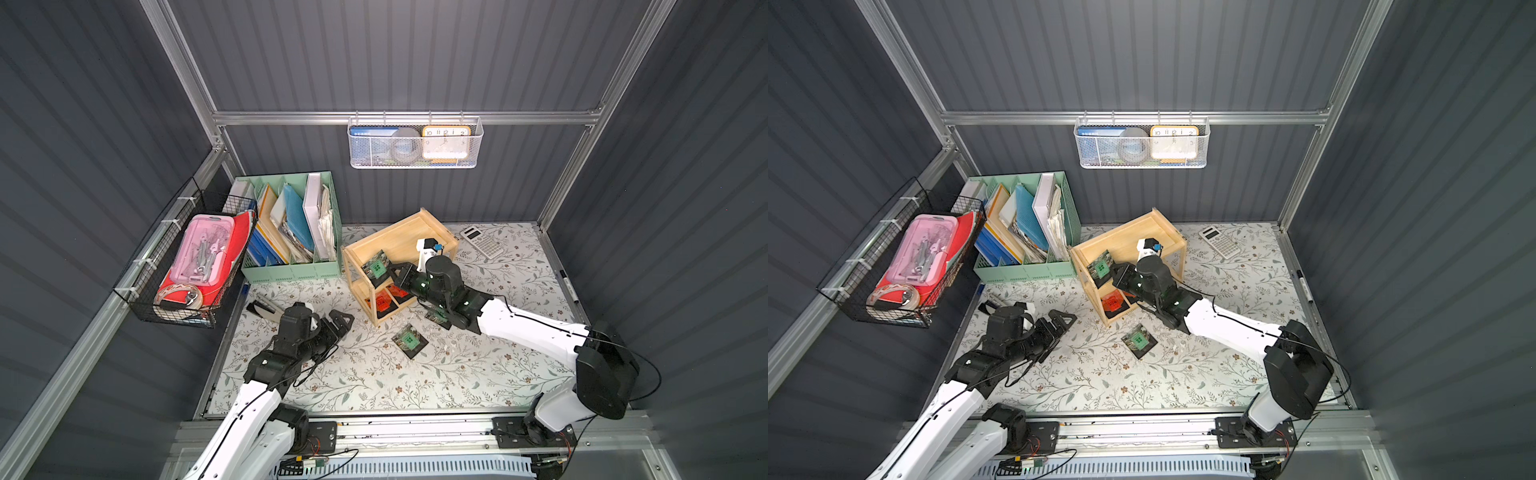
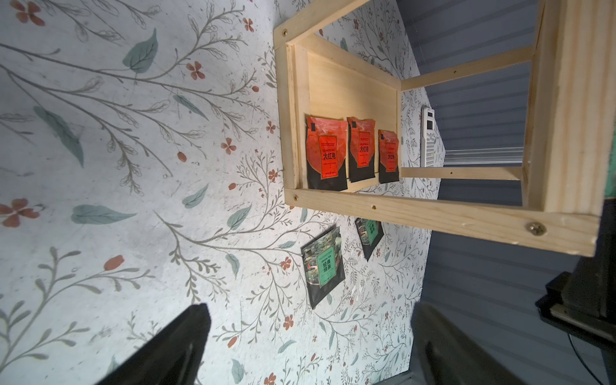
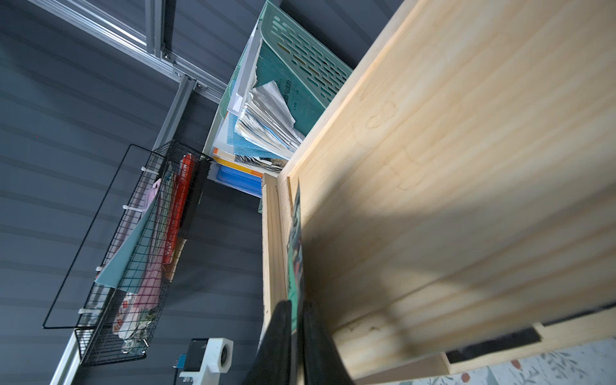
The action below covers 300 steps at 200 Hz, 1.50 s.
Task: Place the tea bags on the shelf by color
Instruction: Place the tea bag on the shelf.
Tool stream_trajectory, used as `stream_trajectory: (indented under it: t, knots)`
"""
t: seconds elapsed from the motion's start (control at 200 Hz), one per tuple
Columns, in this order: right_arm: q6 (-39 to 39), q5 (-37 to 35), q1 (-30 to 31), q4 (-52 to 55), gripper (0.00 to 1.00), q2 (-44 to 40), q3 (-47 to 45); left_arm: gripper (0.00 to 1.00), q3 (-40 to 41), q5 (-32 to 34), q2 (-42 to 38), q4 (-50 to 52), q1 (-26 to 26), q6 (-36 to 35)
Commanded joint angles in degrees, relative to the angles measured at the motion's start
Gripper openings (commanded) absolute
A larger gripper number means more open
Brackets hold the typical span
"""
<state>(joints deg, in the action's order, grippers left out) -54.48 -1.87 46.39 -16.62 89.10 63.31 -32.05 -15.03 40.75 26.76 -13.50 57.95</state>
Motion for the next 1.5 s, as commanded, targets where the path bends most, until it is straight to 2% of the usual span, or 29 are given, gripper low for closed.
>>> stream_trajectory:
  t: [0.0,0.455,0.985,1.145,1.496]
  knots:
    - [0.07,-1.12,0.32,0.32,0.20,-0.06,-0.12,1.00,-1.10,-0.65,-0.67,0.75,0.23,-1.44]
    - [1.61,-2.35,0.10,5.54,0.34,-0.67,1.82,1.00,-1.10,-0.68,-1.11,1.01,0.24,-1.35]
    - [3.05,-3.58,-0.42,9.57,0.36,-0.84,3.84,1.00,-1.34,-0.73,-1.44,1.27,0.23,-1.53]
    - [3.73,-4.91,-0.51,10.88,0.41,-1.54,3.92,1.00,-1.18,-1.00,-1.11,0.84,0.27,-1.53]
    - [5.86,-6.25,-2.11,15.66,0.43,-5.15,3.67,1.00,-1.34,-1.84,-0.70,-0.04,0.23,-2.32]
